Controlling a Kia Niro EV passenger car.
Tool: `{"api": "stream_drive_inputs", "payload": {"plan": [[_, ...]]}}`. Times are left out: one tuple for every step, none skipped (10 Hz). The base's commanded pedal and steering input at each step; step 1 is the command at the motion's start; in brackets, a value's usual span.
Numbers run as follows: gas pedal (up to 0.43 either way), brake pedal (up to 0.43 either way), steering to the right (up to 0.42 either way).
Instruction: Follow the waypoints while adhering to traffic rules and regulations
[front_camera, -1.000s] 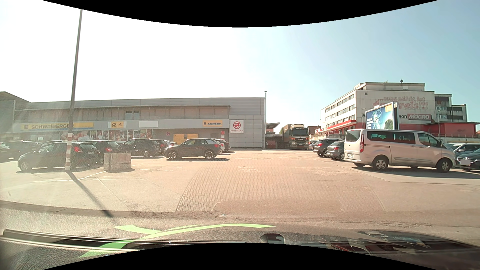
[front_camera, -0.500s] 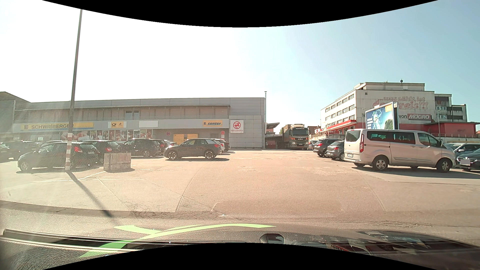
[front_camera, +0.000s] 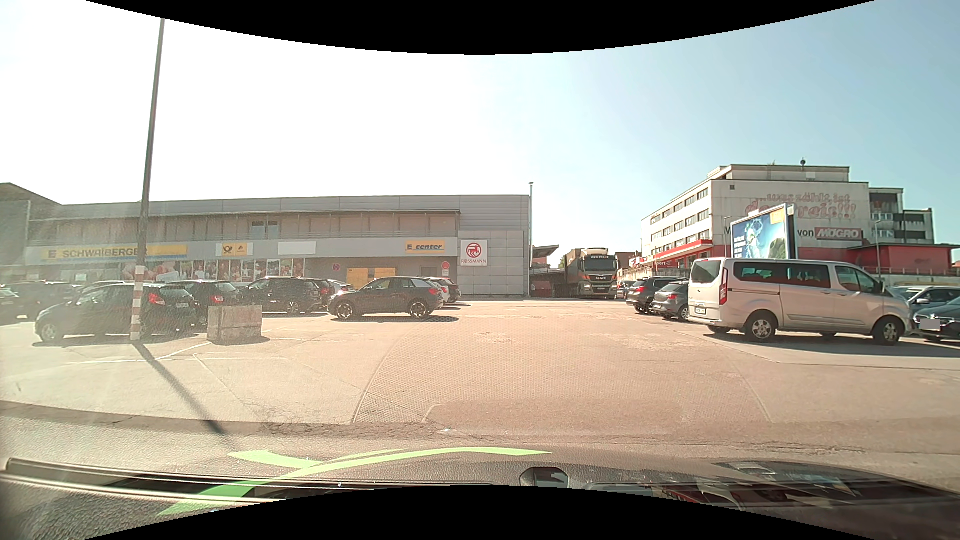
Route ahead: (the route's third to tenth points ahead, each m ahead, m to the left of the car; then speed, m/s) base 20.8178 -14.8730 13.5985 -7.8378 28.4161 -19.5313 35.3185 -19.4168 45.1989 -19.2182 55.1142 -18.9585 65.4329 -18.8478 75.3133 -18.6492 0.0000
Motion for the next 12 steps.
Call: {"api": "stream_drive_inputs", "payload": {"plan": [[0.000, 0.421, -0.056], [0.000, 0.421, -0.055], [0.000, 0.421, -0.056], [0.000, 0.421, -0.055], [0.000, 0.421, -0.055], [0.000, 0.421, -0.055], [0.000, 0.415, -0.055], [0.000, 0.421, -0.055], [0.000, 0.421, -0.055], [0.000, 0.421, -0.055], [0.000, 0.421, -0.055], [0.000, 0.421, -0.056]]}}
